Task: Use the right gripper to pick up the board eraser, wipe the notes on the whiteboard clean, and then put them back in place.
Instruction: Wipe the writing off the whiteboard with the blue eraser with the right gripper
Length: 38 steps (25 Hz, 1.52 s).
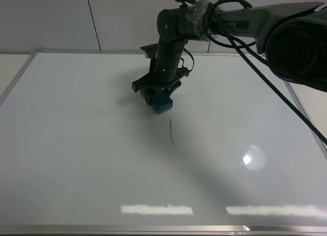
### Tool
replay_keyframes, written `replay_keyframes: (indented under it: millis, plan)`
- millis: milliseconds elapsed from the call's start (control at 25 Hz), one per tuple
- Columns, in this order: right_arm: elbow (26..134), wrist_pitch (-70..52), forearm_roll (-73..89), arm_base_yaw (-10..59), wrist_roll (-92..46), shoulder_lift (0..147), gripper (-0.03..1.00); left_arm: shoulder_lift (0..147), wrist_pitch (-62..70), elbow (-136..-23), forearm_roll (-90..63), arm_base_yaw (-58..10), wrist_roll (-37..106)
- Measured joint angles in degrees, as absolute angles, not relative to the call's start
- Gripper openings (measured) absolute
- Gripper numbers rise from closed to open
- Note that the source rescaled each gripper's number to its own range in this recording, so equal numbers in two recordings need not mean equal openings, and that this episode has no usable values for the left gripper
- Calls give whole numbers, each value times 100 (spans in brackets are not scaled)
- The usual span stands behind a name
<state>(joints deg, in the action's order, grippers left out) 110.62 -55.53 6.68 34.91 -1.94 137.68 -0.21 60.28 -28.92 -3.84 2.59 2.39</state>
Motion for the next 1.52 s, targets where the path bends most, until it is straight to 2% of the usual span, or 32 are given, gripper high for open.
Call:
replay_keyframes:
  millis: [480, 920, 1280, 1520]
  plan:
    - [11057, -5052, 989, 3472, -460, 13775, 4, -21, 6028, -2892, -384, 259, 239]
    - [11885, -5302, 771, 4380, -510, 14384, 4, -21, 6028, -2892, -384, 259, 239]
    - [11930, -5661, -125, 5381, -913, 14415, 3, -21, 6028, -2892, -384, 259, 239]
    - [11930, -5732, -158, 5520, -919, 14415, 3, -21, 6028, -2892, -384, 259, 239]
